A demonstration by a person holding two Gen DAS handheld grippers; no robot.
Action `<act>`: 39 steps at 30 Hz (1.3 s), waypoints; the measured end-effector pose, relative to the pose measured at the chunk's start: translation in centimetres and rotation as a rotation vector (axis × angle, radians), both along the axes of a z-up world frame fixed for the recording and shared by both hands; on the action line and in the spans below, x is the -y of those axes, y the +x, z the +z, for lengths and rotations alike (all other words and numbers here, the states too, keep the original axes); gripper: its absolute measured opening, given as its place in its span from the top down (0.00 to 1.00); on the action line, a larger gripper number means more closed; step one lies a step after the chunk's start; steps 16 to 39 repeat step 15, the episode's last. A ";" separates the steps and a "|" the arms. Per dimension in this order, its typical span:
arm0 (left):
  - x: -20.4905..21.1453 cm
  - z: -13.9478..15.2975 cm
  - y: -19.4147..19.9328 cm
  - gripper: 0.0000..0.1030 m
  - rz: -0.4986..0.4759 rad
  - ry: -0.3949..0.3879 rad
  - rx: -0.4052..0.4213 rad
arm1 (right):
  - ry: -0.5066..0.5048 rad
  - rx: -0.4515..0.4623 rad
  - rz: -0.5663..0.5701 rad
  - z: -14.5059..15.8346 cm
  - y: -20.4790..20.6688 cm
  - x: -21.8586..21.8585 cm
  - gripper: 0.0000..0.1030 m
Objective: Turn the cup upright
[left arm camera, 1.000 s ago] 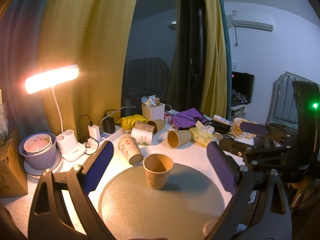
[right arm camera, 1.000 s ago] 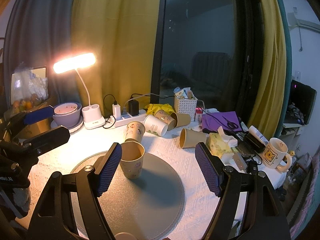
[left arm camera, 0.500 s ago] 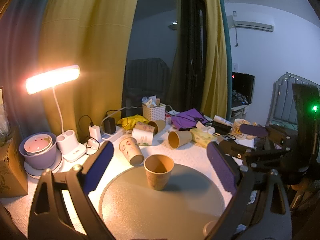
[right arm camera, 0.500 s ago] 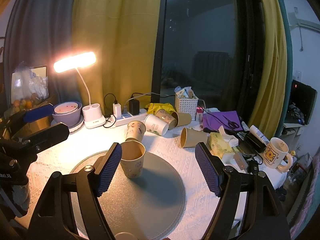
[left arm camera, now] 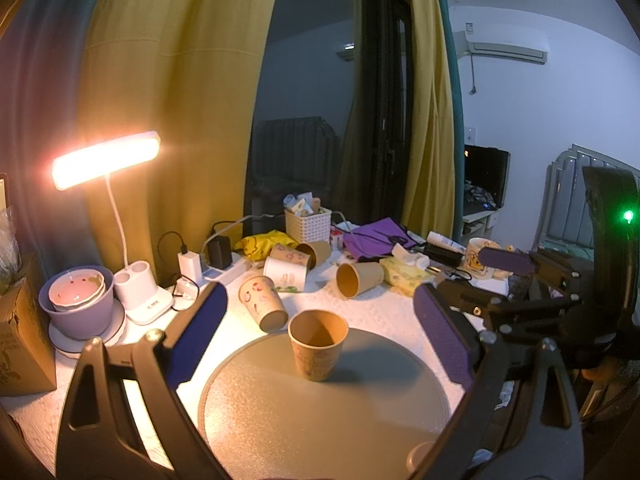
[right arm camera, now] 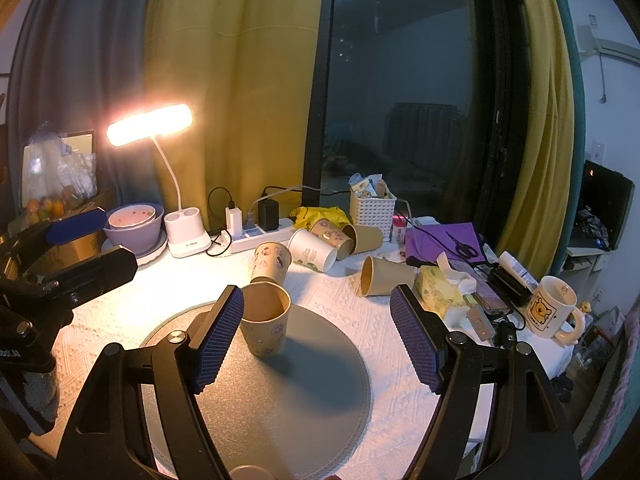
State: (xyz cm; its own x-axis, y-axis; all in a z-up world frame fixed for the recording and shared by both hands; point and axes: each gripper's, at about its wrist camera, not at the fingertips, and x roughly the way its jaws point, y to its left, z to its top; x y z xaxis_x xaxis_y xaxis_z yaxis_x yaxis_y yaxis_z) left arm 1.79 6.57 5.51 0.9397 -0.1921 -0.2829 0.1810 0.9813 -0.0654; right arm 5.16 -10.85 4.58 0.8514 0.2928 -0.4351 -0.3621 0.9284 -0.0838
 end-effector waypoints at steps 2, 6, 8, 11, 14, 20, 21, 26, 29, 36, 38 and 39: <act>0.0 0.0 0.1 0.08 0.001 0.000 -0.001 | 0.000 0.000 0.000 0.0 0.0 0.0 0.24; 0.0 0.0 0.0 0.08 0.000 0.001 -0.001 | 0.000 -0.001 0.001 0.0 0.0 0.0 0.24; 0.0 0.0 0.1 0.08 0.001 0.002 0.000 | 0.000 0.001 0.001 0.0 0.0 0.1 0.24; 0.0 0.0 0.0 0.08 0.001 0.001 0.001 | -0.001 -0.001 0.001 0.0 0.1 0.0 0.24; -0.2 0.1 0.0 0.08 -0.001 0.001 0.007 | 0.000 -0.003 0.003 -0.1 0.1 0.0 0.24; -0.3 0.1 0.1 0.08 -0.011 -0.007 0.007 | -0.001 -0.002 0.002 0.0 0.1 0.0 0.24; -0.3 0.1 0.1 0.08 -0.011 -0.007 0.007 | -0.001 -0.002 0.002 0.0 0.1 0.0 0.24; -0.3 0.1 0.1 0.08 -0.011 -0.007 0.007 | -0.001 -0.002 0.002 0.0 0.1 0.0 0.24; -0.3 0.1 0.1 0.08 -0.011 -0.007 0.007 | -0.001 -0.002 0.002 0.0 0.1 0.0 0.24; -0.3 0.1 0.1 0.08 -0.011 -0.007 0.007 | -0.001 -0.002 0.002 0.0 0.1 0.0 0.24; -0.3 0.1 0.1 0.08 -0.011 -0.007 0.007 | -0.001 -0.002 0.002 0.0 0.1 0.0 0.24; -0.3 0.1 0.1 0.08 -0.011 -0.007 0.007 | -0.001 -0.002 0.002 0.0 0.1 0.0 0.24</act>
